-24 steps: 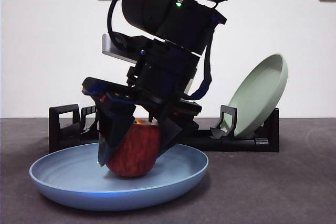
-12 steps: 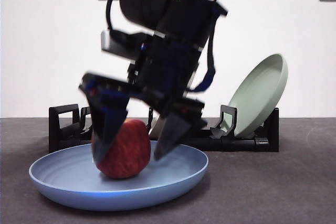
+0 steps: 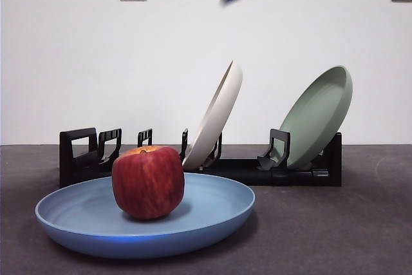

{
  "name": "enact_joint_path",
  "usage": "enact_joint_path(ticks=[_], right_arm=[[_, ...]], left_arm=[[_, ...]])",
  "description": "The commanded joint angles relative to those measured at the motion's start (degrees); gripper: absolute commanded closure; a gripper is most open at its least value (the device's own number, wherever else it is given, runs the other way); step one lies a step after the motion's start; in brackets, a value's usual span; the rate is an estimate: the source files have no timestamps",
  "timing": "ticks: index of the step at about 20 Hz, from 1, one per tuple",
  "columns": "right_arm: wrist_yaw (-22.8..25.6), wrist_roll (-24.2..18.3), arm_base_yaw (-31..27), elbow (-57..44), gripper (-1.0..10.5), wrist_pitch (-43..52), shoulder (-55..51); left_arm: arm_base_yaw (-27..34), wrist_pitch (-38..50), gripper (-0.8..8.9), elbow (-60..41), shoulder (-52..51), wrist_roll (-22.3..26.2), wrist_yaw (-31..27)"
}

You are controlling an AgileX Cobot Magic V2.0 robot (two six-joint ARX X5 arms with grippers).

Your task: Take the blue plate from the plate rack,put the plate on the table,take the apple from the table,put the apple in the plate

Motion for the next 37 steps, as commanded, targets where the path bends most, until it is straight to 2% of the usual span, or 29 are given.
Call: enact_joint_path(ticks=[1,4,5,7,9,13,15,18,22,24,26,28,37], right_arm=[[0.33,-0.77,-1.27,-0.11,6.4,-1.7,-3.65],[0.37,-3.21,-3.85,-0.11,9.4,-5.01,-7.67],[0.42,-4.15,-4.7,-0.11,9.6,-6.14,-8.52],[2.01,-4.52,-6.21,-0.11,9.6,-8.0,-9.53],[5.95,-5.49,-6.69,-0.37,9.6,-9.62,-9.97],[5.77,-5.49,-6.69,-5.33,9.6,-6.38,-11.78],[5.75,-4.81,-6.69,-11.04,9.6,-1.4,-13.03],[4.22,-1.79,-6.69,-21.14,9.6,8.7,-14.99],[3.65,2.03,-6.64,-33.48,9.6,21.24,-16.68],[1.22,2.6,-6.58,-39.01,9.6,28.46,-16.79],[1.86,2.49,-6.58,-41.81,9.6,32.46,-16.72],[3.19,2.58,-6.6,-41.81,9.6,32.39,-16.57],[3.17,2.56,-6.67,-41.79,9.5,32.22,-16.87]], left_arm=[[0.0,3.74,4.83,-0.44,2.03,4.98,5.44],[0.0,7.78,7.5,-0.46,5.2,8.46,10.36],[0.0,8.63,8.33,-0.44,6.36,9.33,10.69],[0.02,9.81,8.23,-0.46,8.5,9.97,10.88],[0.11,14.82,8.23,-3.1,9.01,11.08,10.97],[1.42,26.34,8.23,-18.49,5.14,12.0,11.52],[3.3,33.7,8.23,-29.07,2.01,12.0,12.81],[5.88,45.79,8.23,-43.98,-2.89,11.56,19.56],[8.48,58.07,8.23,-58.45,-8.11,6.82,21.22],[9.14,62.29,8.23,-63.32,-10.34,5.29,23.23],[9.16,65.92,8.23,-66.05,-11.67,5.25,25.24],[9.16,67.3,8.22,-66.03,-11.69,4.55,24.98],[8.11,66.82,8.15,-66.01,-11.76,4.39,25.46]])
